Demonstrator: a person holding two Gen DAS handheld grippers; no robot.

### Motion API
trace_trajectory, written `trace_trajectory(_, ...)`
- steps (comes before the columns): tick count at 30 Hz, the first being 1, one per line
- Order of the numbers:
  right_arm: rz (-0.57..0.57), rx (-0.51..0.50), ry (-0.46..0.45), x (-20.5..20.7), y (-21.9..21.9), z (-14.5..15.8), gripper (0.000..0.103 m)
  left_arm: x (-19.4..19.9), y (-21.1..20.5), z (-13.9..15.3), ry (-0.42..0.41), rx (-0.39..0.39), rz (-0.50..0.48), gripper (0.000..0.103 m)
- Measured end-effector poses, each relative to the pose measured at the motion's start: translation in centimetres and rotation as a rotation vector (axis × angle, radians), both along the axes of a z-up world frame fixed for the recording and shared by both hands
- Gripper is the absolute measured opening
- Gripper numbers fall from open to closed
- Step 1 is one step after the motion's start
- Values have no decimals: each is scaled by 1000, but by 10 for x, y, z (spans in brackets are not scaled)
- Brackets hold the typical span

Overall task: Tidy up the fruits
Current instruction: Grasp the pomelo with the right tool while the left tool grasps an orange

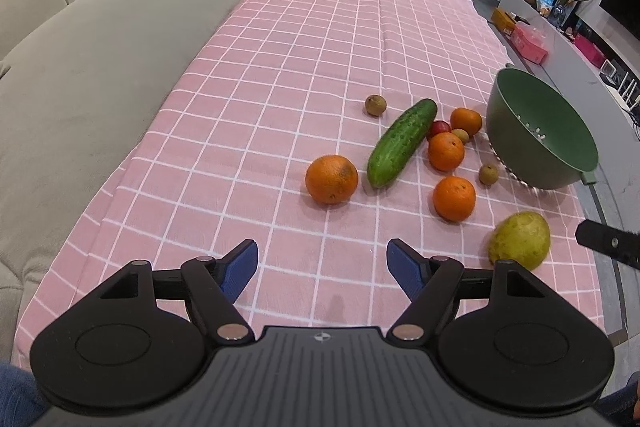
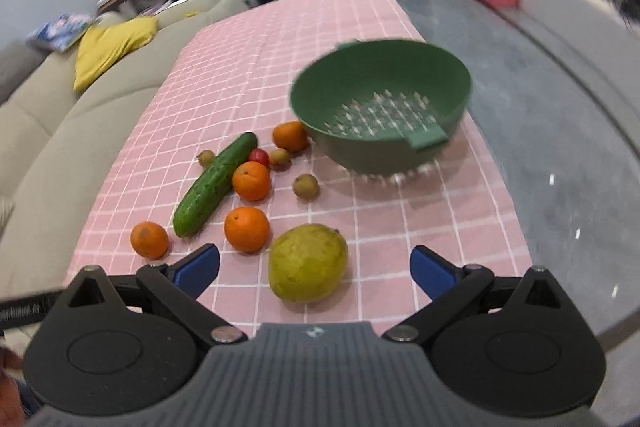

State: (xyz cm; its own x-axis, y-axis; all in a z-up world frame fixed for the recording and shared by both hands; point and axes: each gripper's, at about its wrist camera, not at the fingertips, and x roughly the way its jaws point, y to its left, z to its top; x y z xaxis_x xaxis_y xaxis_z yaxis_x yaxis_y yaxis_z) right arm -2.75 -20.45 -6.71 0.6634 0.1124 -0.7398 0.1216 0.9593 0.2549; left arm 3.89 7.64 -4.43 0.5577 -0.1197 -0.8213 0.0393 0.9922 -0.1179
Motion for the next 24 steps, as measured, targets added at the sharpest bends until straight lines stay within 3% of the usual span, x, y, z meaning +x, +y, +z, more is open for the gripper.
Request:
trace_trajectory(5,66,-60,-21,8,11,-2,97,20,5,-11,15,5,13,84)
trace_trajectory(8,59,-51,24,16,11,-12,84,32,6,-18,22,4,-3,83)
trace_trajectory(13,2,-47,90,32,7,-36,79,49,1,-25,18,28,-48,83)
trace_trajectory(20,-54,55,139,50,2,-60,80,72,0,-43,30,38,-62,83)
trace_trajectory(24,-44,64,146,57,10,-64,80,85,-2,-53,44,33,-70,84)
